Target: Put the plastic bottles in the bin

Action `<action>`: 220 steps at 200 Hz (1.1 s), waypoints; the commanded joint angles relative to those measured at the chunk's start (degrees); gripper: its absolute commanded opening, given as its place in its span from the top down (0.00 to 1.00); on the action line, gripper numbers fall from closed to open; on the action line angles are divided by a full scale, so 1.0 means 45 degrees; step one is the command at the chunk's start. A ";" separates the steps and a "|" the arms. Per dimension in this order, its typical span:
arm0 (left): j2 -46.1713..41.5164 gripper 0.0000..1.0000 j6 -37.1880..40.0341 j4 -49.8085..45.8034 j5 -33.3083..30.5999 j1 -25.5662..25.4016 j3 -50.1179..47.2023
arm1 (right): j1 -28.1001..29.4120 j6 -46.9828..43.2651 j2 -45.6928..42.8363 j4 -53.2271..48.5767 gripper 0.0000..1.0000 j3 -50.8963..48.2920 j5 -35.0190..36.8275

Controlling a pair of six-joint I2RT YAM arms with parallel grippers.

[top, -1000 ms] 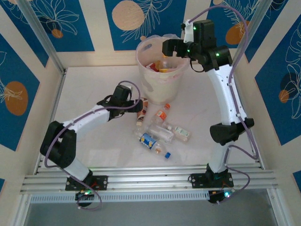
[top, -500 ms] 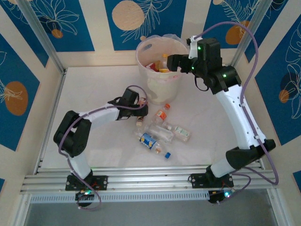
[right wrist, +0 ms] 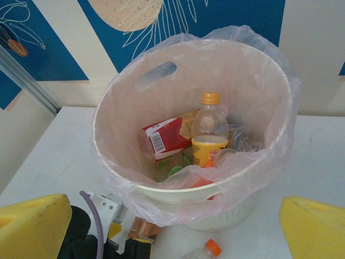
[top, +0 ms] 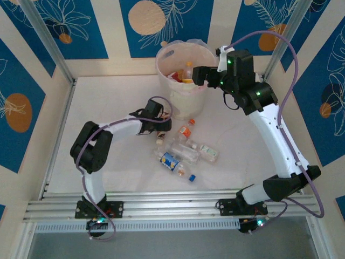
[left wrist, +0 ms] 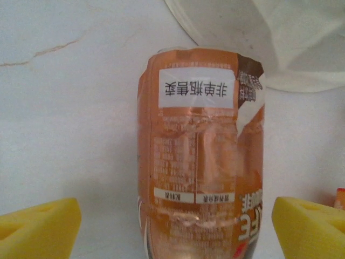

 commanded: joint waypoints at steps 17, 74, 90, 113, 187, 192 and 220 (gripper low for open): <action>0.0518 0.14 -0.0237 -0.0575 -0.0683 -0.0045 0.0570 | 0.0225 0.0087 -0.0430 0.0425 0.01 -0.0217 0.0274; 0.0899 0.25 -0.0318 -0.0880 -0.1145 0.0399 0.0630 | 0.0402 0.0050 -0.0436 0.0449 0.01 -0.0208 0.0251; 0.0923 0.27 -0.0371 -0.0881 -0.1204 0.0556 0.0562 | 0.0441 0.0050 -0.0438 0.0448 0.01 -0.0217 0.0269; 0.0950 0.30 -0.0425 -0.0932 -0.1346 0.0796 0.0446 | 0.0499 0.0028 -0.0438 0.0450 0.01 -0.0206 0.0273; 0.0854 0.38 -0.0532 -0.1354 -0.1910 0.1392 0.0187 | 0.0578 0.0047 -0.0399 0.0506 0.01 -0.0215 0.0282; 0.0829 0.38 -0.0532 -0.1347 -0.1908 0.1420 0.0160 | 0.0578 0.0029 -0.0397 0.0525 0.01 -0.0218 0.0281; 0.0548 0.42 -0.0484 -0.1172 -0.1737 0.1621 -0.0059 | 0.0598 0.0019 -0.0360 0.0511 0.01 -0.0227 0.0286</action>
